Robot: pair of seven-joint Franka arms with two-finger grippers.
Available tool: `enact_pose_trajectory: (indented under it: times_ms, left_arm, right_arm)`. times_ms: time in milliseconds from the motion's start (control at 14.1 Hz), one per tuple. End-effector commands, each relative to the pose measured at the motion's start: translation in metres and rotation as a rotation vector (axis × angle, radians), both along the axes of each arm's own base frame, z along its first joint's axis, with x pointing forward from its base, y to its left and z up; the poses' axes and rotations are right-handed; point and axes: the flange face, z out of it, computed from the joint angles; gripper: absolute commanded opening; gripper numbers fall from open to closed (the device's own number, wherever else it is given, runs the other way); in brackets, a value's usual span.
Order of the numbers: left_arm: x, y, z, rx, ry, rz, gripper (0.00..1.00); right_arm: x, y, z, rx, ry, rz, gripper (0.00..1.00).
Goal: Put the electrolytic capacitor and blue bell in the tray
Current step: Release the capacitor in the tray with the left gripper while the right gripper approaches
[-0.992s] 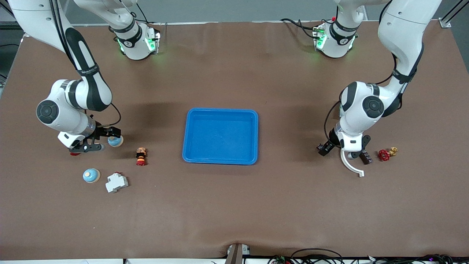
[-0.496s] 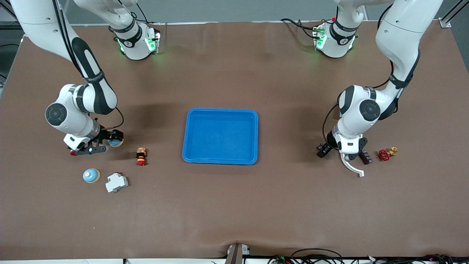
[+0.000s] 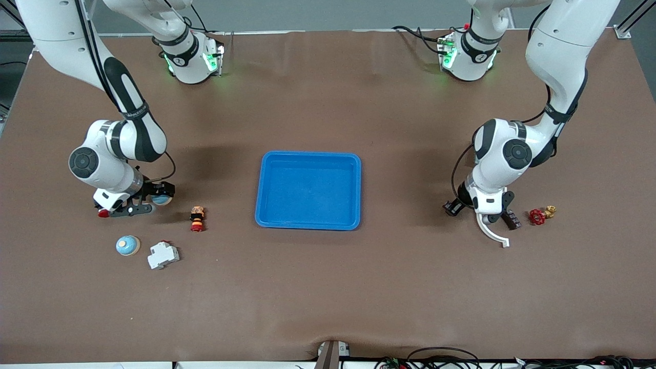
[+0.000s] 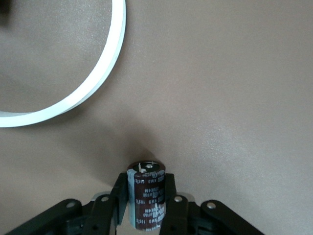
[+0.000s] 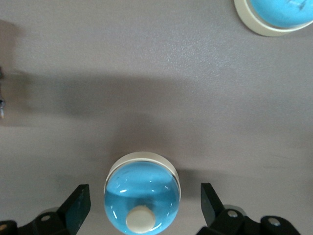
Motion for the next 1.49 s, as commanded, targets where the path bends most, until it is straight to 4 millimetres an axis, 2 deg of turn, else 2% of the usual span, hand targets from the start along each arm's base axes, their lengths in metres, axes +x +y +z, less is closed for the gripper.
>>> enact_pose_trajectory:
  times_ms: [0, 284, 567, 638, 780, 851, 922, 992, 1205, 1347, 1418]
  left_arm:
    - [-0.003, 0.000, 0.013, 0.023, 0.003, 0.001, 0.00]
    - [-0.003, -0.002, 0.042, 0.055, 0.044, -0.007, 0.00]
    - [-0.004, -0.004, 0.059, 0.069, 0.054, -0.012, 0.00]
    - [-0.005, -0.007, 0.064, 0.068, 0.048, -0.012, 0.00]
    - [-0.010, -0.026, 0.069, 0.072, 0.057, -0.020, 0.00]
    - [-0.013, -0.039, 0.072, 0.072, 0.060, -0.008, 0.00]
    - [-0.015, -0.055, 0.075, 0.070, 0.061, 0.009, 0.00]
    - [-0.020, -0.076, 0.077, 0.066, 0.062, 0.025, 0.00]
    - [-0.033, -0.134, 0.076, 0.049, 0.067, 0.087, 0.00]
    - [-0.042, -0.175, 0.078, 0.030, 0.065, 0.129, 0.00]
    - [-0.047, -0.204, 0.079, 0.013, 0.063, 0.158, 0.00]
  right_arm:
    - [-0.002, 0.002, -0.004, 0.011, 0.000, 0.007, 1.00]
    - [-0.002, 0.002, -0.006, 0.011, 0.001, 0.008, 1.00]
    - [-0.002, 0.002, -0.007, 0.010, 0.001, 0.008, 1.00]
    - [-0.002, 0.002, -0.007, 0.010, 0.001, 0.008, 1.00]
    - [-0.002, 0.002, -0.007, 0.010, 0.001, 0.008, 1.00]
    - [-0.002, 0.002, -0.007, 0.010, 0.000, 0.008, 0.96]
    - [-0.002, 0.002, -0.007, 0.010, 0.000, 0.008, 0.59]
    - [-0.001, 0.002, -0.007, 0.010, 0.000, 0.009, 0.36]
    - [-0.001, 0.005, -0.007, 0.010, 0.000, 0.018, 0.34]
    - [-0.001, 0.004, -0.007, 0.014, -0.001, 0.058, 0.20]
    - [0.000, 0.004, -0.006, 0.014, -0.002, 0.063, 0.18]
